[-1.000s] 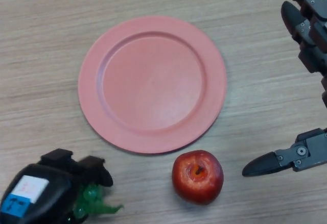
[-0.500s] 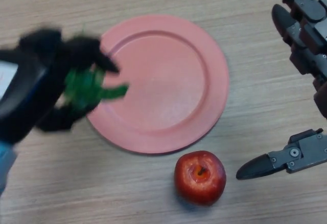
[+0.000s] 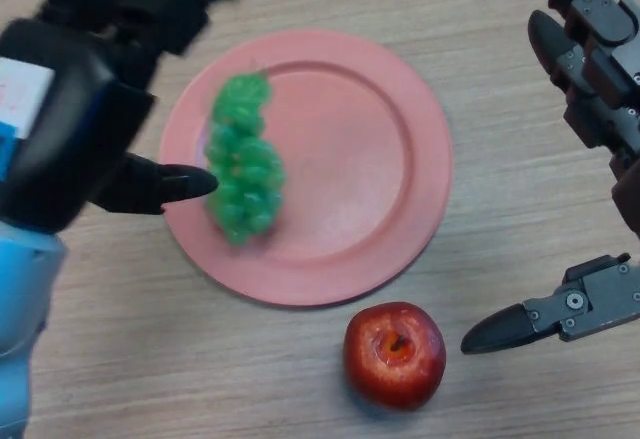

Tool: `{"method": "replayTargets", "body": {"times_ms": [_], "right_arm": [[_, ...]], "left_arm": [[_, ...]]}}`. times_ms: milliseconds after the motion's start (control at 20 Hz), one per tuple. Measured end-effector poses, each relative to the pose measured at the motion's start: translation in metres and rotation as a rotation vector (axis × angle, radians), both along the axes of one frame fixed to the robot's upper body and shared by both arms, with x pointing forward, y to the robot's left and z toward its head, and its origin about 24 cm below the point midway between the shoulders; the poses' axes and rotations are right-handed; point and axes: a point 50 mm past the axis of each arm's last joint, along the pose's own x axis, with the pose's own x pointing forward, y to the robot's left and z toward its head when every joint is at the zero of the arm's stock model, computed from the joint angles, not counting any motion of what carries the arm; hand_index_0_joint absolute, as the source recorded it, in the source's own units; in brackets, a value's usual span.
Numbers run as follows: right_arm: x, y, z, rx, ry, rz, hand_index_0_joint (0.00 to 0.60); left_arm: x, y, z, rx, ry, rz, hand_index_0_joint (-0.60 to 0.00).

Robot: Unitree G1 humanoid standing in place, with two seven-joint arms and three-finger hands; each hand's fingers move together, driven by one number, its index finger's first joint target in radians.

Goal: Pick up the green grapes and place it on the plate

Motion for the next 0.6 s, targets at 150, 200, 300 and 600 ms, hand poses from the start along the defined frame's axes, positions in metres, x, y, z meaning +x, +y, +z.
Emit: {"method": "replayTargets", "body": {"times_ms": [150, 200, 300, 600], "right_arm": [[0.000, 0.001, 0.002, -0.001, -0.009, 0.004, 0.000], [0.000, 0.001, 0.002, -0.003, -0.010, 0.004, 0.000], [0.001, 0.001, 0.002, -0.005, -0.010, 0.004, 0.000], [0.005, 0.009, 0.004, -0.013, 0.013, 0.022, 0.000]], "left_arm": [[-0.001, 0.004, 0.002, -0.061, -0.028, 0.003, 0.000], [-0.001, 0.006, 0.000, -0.107, -0.001, -0.016, 0.000], [-0.003, 0.013, -0.005, -0.296, 0.116, -0.062, 0.000], [-0.010, 0.034, -0.023, -0.825, 0.429, -0.297, 0.000]]}}
